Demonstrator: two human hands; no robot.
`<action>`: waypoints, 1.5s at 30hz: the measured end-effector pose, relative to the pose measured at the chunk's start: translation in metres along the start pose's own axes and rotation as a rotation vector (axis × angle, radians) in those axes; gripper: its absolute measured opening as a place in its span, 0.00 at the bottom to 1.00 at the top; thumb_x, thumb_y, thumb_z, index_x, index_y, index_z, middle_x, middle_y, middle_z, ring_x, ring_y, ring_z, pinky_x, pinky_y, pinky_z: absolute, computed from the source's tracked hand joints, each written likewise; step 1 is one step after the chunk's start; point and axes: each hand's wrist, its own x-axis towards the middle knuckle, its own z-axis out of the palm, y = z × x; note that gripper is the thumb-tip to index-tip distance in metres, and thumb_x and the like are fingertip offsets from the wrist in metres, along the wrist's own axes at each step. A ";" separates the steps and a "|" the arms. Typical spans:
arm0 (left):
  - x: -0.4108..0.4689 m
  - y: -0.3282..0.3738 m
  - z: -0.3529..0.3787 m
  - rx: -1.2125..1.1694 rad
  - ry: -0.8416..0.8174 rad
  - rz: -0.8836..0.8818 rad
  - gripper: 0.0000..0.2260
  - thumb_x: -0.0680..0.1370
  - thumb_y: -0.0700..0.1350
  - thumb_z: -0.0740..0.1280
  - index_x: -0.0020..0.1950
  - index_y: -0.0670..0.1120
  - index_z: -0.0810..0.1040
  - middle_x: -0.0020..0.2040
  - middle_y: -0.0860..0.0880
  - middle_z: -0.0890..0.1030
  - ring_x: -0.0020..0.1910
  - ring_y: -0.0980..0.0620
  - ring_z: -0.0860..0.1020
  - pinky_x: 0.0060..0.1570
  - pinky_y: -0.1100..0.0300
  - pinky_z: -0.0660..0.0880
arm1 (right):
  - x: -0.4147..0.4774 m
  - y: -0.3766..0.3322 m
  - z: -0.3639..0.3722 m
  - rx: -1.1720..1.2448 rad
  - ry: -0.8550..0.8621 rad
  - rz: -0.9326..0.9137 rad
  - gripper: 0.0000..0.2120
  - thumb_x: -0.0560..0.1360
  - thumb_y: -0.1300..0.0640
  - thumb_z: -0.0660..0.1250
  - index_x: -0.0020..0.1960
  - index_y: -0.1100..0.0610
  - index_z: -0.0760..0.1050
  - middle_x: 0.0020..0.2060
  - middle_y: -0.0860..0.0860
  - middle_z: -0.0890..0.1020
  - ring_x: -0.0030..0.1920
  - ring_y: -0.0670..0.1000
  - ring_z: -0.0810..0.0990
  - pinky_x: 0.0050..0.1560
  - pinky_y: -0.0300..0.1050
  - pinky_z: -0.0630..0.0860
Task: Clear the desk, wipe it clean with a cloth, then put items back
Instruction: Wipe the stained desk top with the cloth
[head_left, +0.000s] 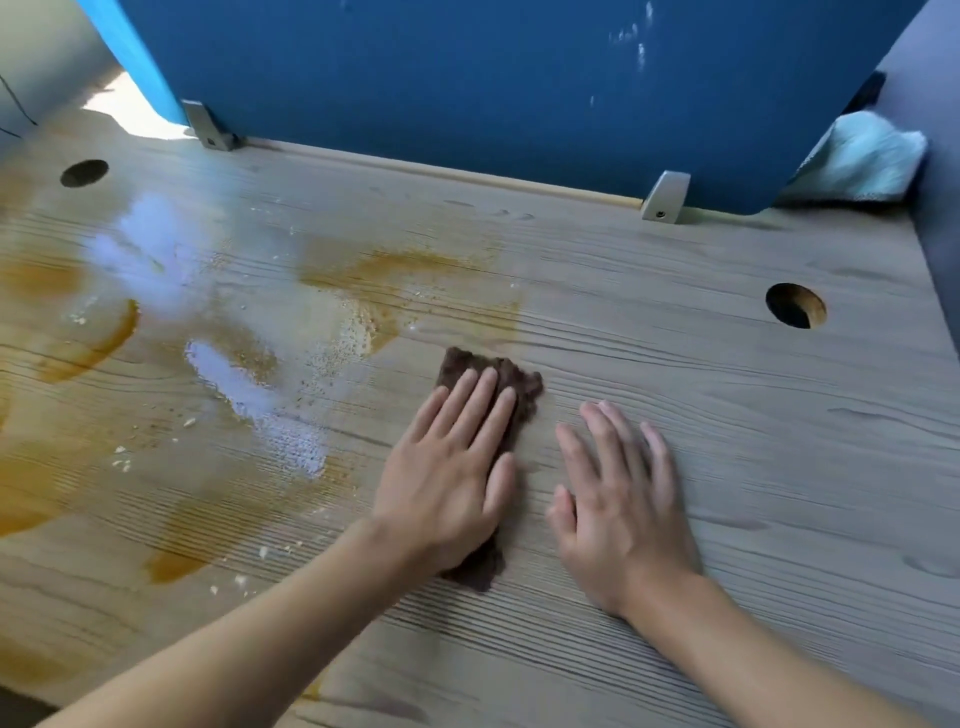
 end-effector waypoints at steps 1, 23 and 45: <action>-0.011 0.003 -0.001 -0.010 -0.006 0.068 0.28 0.83 0.57 0.46 0.81 0.47 0.54 0.82 0.47 0.51 0.81 0.51 0.45 0.78 0.51 0.48 | 0.000 0.000 -0.001 0.005 -0.002 0.003 0.28 0.73 0.47 0.55 0.69 0.57 0.73 0.71 0.59 0.71 0.74 0.59 0.66 0.73 0.65 0.61; 0.108 -0.032 -0.006 -0.016 -0.044 -0.216 0.31 0.79 0.58 0.41 0.82 0.50 0.47 0.82 0.49 0.45 0.80 0.53 0.41 0.79 0.53 0.42 | 0.085 0.059 0.004 -0.025 -0.048 0.078 0.31 0.77 0.44 0.50 0.76 0.55 0.65 0.77 0.56 0.64 0.78 0.56 0.58 0.76 0.64 0.52; 0.055 0.003 -0.004 -0.021 -0.129 0.488 0.28 0.83 0.56 0.51 0.82 0.49 0.52 0.82 0.49 0.51 0.81 0.52 0.46 0.79 0.51 0.48 | 0.105 0.085 -0.003 0.141 0.084 -0.053 0.22 0.73 0.56 0.54 0.62 0.54 0.78 0.62 0.52 0.79 0.65 0.55 0.76 0.65 0.52 0.64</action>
